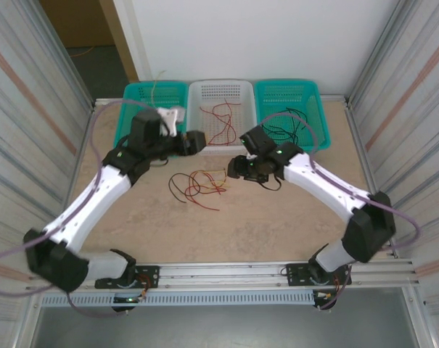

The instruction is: Untangle the cables

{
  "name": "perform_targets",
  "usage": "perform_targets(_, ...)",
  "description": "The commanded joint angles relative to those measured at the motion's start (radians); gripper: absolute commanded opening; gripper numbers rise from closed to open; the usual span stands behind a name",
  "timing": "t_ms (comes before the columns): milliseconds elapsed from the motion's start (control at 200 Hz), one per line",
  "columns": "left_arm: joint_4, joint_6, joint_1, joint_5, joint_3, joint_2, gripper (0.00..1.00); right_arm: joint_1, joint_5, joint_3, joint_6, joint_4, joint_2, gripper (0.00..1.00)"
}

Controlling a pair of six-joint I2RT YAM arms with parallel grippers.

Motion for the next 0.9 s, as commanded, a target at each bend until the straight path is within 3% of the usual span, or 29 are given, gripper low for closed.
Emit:
perform_targets(0, -0.098, -0.029, -0.003, -0.035, -0.158, -0.127, 0.66, 0.026, 0.022, 0.072, -0.081, -0.028, 0.1, 0.61)
perform_targets(261, -0.208, -0.102, 0.0, -0.09, -0.378, -0.354, 0.66, 0.035, 0.001, 0.175, -0.17, -0.011, 0.333, 0.61)
perform_targets(501, -0.231, -0.152, 0.019, -0.113, -0.435, -0.356, 0.63, 0.056, 0.005, 0.205, -0.203, -0.018, 0.419, 0.55)
perform_targets(681, -0.207, -0.165, 0.022, -0.096, -0.427, -0.319, 0.62, 0.069, 0.049, 0.192, -0.207, -0.051, 0.38, 0.18)
perform_targets(897, -0.182, -0.15, 0.023, -0.1, -0.374, -0.276, 0.62, 0.11, 0.176, 0.134, -0.247, -0.115, 0.214, 0.02)
